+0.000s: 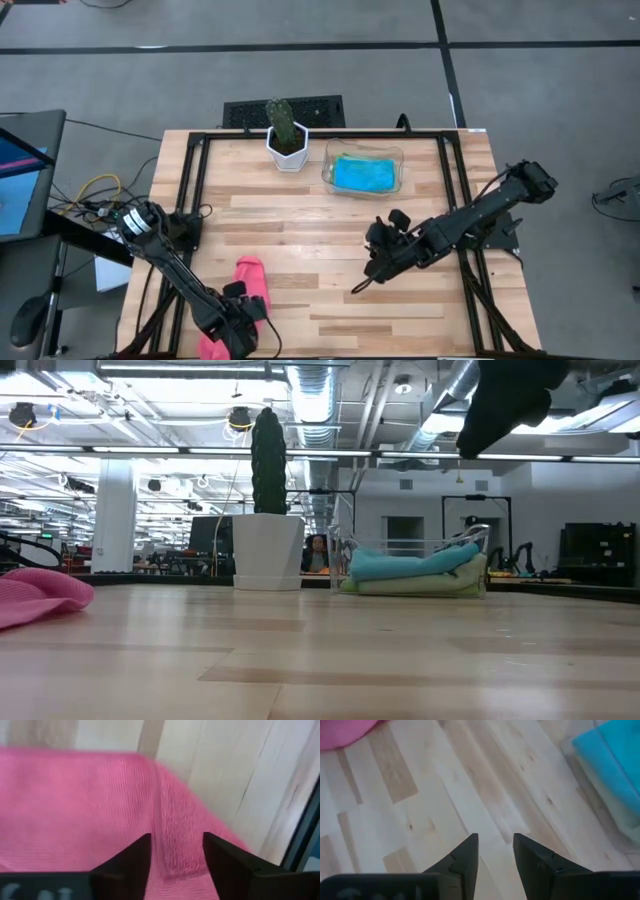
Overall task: Fold microfiber towels
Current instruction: Fold the pink towel
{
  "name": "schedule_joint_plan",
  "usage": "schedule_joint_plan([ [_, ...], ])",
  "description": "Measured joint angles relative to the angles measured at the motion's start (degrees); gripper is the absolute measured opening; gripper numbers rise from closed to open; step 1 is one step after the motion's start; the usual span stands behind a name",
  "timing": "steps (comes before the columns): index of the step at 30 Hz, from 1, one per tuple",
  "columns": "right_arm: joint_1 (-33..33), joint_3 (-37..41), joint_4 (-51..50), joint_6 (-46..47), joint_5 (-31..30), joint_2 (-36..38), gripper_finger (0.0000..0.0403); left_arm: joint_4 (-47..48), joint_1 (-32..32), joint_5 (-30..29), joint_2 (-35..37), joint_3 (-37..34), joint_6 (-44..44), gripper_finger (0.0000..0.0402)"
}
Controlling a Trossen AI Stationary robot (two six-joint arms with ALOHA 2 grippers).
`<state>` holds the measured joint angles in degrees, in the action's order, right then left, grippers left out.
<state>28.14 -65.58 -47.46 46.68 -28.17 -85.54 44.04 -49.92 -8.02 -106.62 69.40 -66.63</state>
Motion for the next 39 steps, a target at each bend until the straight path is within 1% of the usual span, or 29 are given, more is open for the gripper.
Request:
schedule_joint_plan([
  [3, -0.4, 0.0, 1.0, -0.1, -2.6, 0.0, 0.0148, 1.9, 0.1, -1.5, 0.0, 2.2, 0.6, 0.0144],
  [5, -0.9, 0.5, 3.9, -1.3, -4.2, 0.0, 0.0148, 1.6, 0.1, -2.3, 0.0, 3.2, 1.6, 0.0125],
  [10, -2.4, 2.4, 12.5, -7.5, -3.2, 0.0, 0.0148, 2.5, -0.1, -1.7, 0.0, 3.6, 2.2, 0.0081],
  [13, -2.8, 3.8, 14.2, -7.9, -1.9, 0.0, 0.0148, 4.4, -0.8, -1.6, 0.0, 3.6, -1.1, 0.0068],
  [15, -2.8, 4.7, 14.4, -8.0, -1.9, 0.0, 0.0148, 4.5, -1.3, -0.9, 0.0, 3.6, -4.7, 0.0069],
  [17, -2.8, 5.6, 14.5, -8.0, -1.7, 0.0, 0.0148, 5.0, -1.9, 0.7, 0.0, 3.6, -8.5, 0.0078],
  [20, -2.8, 6.9, 16.0, -7.8, -1.7, 0.0, 0.0148, 5.0, -3.1, 2.9, 0.0, 3.6, -12.8, 0.0106],
  [22, -2.8, 8.1, 17.3, -7.8, -1.6, 0.0, 0.0148, 5.2, -3.9, 2.6, 0.0, 3.6, -16.2, 0.0132],
  [25, -2.8, 9.2, 18.5, -7.7, -1.5, 0.0, 0.0148, 5.6, -4.5, 0.4, 0.0, 3.6, -19.5, 0.0175],
  [28, -2.8, 9.5, 18.4, -7.7, -1.5, 0.0, 0.0148, 5.6, -4.3, -0.9, 0.1, 3.1, -20.3, 0.0215],
  [30, -2.8, 9.5, 18.5, -7.7, -1.5, 0.0, 0.0148, 5.7, -4.0, -1.4, -0.1, 2.6, -21.1, 0.0234],
  [32, -2.7, 9.5, 18.5, -7.7, -1.5, 0.0, 0.0148, 5.3, -3.8, -1.0, -0.3, 2.1, -21.1, 0.0245],
  [34, -2.6, 9.5, 18.5, -7.7, -1.1, 0.0, 0.0148, 3.3, -3.6, 1.4, -0.3, 0.6, -21.1, 0.0248],
  [36, -2.6, 9.5, 18.4, -7.6, 0.1, 0.0, 0.0148, 2.1, -3.4, 3.4, -0.4, -0.5, -21.6, 0.0245],
  [39, -2.5, 9.5, 18.5, -7.6, 0.3, 0.0, 0.0148, 0.9, -3.3, 5.4, -0.4, -1.1, -21.7, 0.0231],
])
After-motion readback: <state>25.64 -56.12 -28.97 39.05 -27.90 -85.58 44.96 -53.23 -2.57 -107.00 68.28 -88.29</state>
